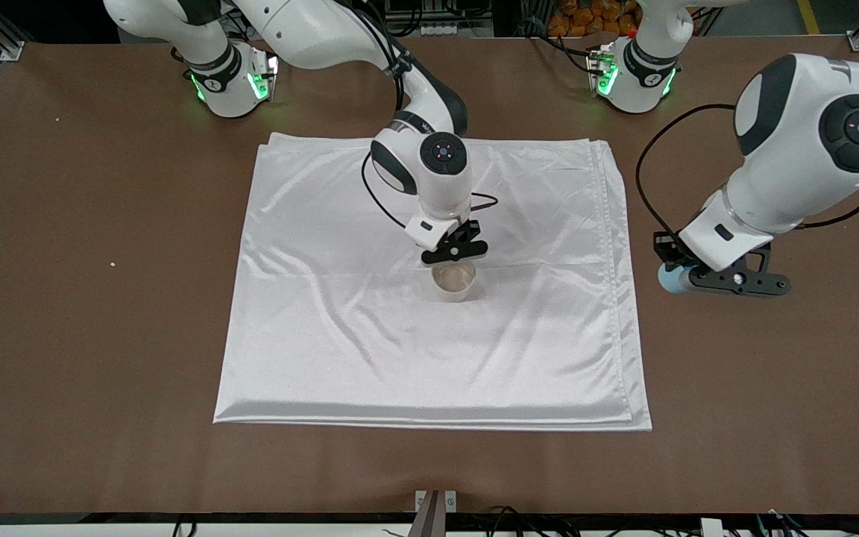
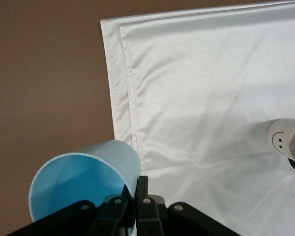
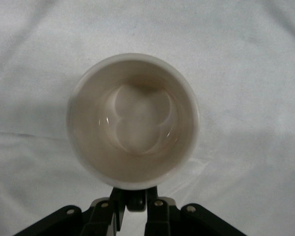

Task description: Place blue cup into white mug on cloth

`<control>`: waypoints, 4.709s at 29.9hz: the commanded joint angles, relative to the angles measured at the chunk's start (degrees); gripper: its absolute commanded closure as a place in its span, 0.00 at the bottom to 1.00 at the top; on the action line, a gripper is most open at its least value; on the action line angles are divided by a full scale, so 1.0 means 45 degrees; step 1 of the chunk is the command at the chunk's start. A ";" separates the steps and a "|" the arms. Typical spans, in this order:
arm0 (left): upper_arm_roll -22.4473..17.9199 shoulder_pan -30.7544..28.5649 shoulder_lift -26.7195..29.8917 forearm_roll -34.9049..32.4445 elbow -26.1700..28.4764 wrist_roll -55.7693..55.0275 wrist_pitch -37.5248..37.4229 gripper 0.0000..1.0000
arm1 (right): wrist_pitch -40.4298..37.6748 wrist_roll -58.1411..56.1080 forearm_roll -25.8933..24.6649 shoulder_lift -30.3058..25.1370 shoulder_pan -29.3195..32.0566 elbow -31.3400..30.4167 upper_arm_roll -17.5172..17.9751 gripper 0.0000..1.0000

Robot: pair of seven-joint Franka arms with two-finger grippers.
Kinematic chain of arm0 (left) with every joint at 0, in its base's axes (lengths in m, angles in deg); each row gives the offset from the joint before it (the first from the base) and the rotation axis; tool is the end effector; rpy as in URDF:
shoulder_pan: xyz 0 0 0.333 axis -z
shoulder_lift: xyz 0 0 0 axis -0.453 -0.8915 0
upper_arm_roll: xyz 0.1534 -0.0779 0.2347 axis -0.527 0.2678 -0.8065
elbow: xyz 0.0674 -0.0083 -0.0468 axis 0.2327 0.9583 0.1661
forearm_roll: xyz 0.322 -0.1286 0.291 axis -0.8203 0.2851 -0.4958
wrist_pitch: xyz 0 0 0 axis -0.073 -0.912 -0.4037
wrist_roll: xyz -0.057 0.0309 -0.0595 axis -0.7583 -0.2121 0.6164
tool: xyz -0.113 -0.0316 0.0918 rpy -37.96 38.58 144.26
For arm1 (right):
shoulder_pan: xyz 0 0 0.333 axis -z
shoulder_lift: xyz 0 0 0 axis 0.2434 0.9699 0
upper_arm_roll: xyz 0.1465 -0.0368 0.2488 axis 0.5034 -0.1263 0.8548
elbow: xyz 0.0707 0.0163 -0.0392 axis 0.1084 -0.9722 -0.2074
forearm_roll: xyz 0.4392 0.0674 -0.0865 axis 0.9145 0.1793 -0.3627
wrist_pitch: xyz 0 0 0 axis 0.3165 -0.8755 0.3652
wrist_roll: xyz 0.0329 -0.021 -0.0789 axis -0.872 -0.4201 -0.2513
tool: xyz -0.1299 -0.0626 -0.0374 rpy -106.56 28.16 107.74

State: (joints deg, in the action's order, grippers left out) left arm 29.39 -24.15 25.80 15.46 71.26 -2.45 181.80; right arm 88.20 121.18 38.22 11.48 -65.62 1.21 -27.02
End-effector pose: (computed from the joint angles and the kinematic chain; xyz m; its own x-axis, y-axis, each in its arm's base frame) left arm 0.6491 -0.1758 0.4121 0.9931 -0.1172 0.0056 -0.1173 -0.9929 0.0218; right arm 0.5067 0.5764 0.1648 0.9854 0.1649 0.0415 0.1660 -0.9859 -0.0226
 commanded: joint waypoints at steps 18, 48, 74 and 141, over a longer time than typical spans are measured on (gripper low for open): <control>0.2095 0.0221 -0.1234 -0.0316 -0.0871 -0.3159 -0.0200 1.00 | -0.2743 0.0085 0.0058 -0.2289 0.0475 0.0505 -0.0092 0.00; 0.5046 0.2291 -0.6469 -0.3440 -0.4544 -0.8530 0.0639 1.00 | -0.9543 -0.3993 -0.0232 -0.7057 0.7038 0.0740 -0.0150 0.00; 0.3600 0.4069 -0.7466 -0.3754 -0.4427 -0.9410 0.2437 1.00 | -0.8098 -0.7083 -0.0586 -0.7018 0.9578 0.0173 -0.0111 0.00; -0.2042 0.3835 0.0462 -0.0786 -0.0716 -0.3866 -0.0844 0.00 | -0.6574 -0.9036 -0.0586 -0.8092 1.1121 -0.1682 -0.0033 0.00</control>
State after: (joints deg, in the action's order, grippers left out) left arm 24.07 -6.70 23.10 8.23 64.87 -25.47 179.31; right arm 58.25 81.34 35.92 -23.23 -16.52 -4.17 -28.19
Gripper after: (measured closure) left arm 0.000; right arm 0.000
